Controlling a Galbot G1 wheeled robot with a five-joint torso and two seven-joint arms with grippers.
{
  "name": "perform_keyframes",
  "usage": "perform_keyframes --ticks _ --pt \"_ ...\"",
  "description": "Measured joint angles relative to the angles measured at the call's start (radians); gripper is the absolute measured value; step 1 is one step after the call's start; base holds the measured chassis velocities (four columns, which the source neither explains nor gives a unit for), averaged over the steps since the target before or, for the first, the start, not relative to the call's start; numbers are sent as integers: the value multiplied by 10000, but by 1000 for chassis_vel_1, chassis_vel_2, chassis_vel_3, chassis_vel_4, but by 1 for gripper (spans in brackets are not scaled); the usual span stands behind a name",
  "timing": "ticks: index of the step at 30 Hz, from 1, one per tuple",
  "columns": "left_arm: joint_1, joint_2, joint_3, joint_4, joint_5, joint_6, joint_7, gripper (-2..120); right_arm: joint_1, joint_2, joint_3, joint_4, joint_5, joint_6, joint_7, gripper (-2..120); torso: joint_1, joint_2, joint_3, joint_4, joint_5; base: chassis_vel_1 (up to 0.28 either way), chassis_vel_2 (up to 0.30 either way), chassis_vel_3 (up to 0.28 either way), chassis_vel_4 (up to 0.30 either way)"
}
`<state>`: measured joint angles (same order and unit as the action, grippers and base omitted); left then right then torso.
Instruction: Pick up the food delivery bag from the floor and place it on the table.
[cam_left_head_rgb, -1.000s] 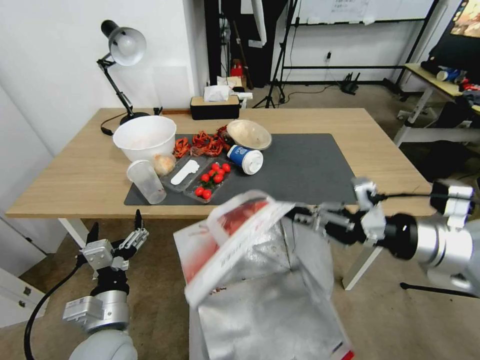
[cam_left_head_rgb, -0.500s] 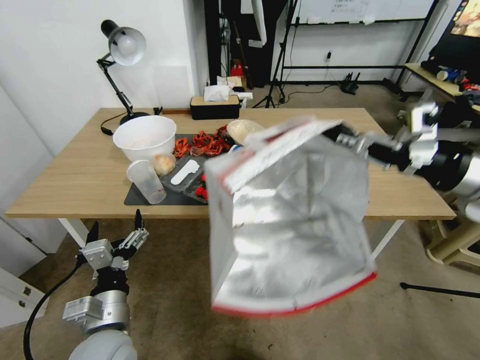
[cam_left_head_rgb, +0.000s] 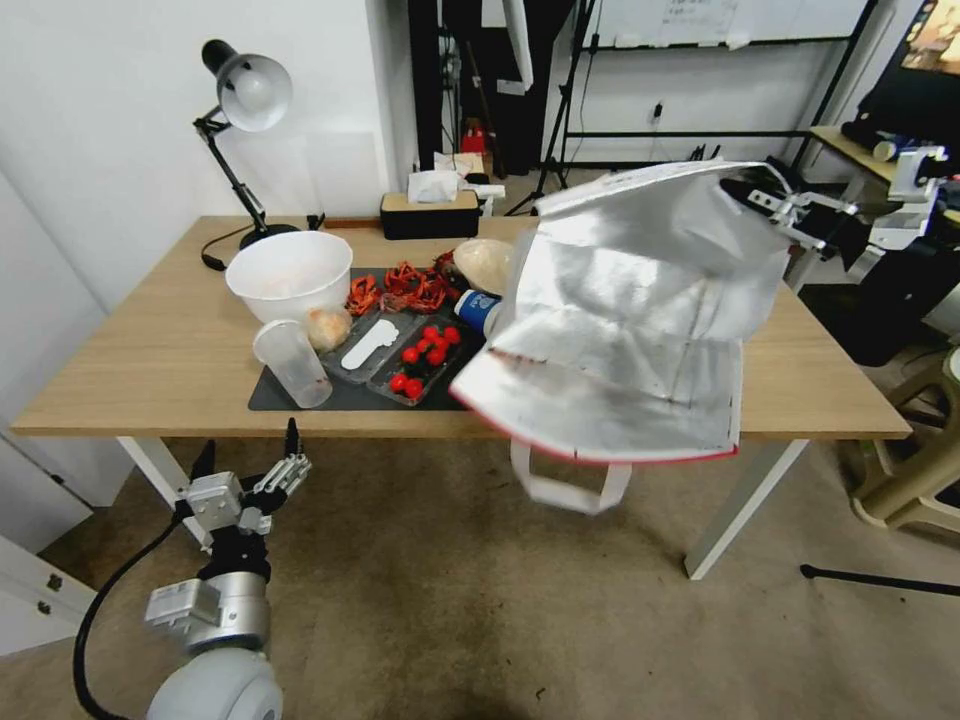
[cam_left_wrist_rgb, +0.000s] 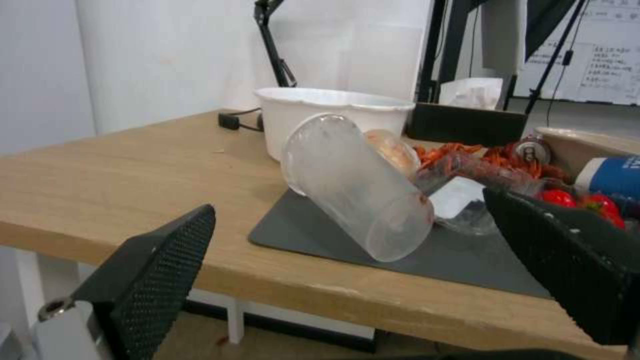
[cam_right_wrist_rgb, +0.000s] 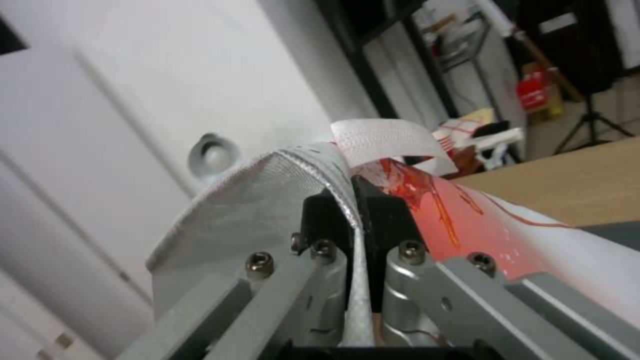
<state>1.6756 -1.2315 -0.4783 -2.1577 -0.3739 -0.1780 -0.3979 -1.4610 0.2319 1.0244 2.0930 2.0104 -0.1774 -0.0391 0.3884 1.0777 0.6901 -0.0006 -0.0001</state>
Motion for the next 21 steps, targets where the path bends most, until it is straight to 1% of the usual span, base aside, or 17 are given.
perform_keyframes --ticks 4,13,21 --pt "-2 -58 48 57 31 2 8 100 334 87 -424 -358 34 112 246 0 0 0 0 8 1 0 0 0 0" --pt "-2 -96 61 91 109 9 12 100 319 211 -640 -1429 137 98 414 0 0 0 0 4 1 0 0 0 0" --pt "28 -92 45 91 154 10 18 100 454 208 -812 -1846 36 -97 1110 0 0 0 0 5 1 0 0 0 0"
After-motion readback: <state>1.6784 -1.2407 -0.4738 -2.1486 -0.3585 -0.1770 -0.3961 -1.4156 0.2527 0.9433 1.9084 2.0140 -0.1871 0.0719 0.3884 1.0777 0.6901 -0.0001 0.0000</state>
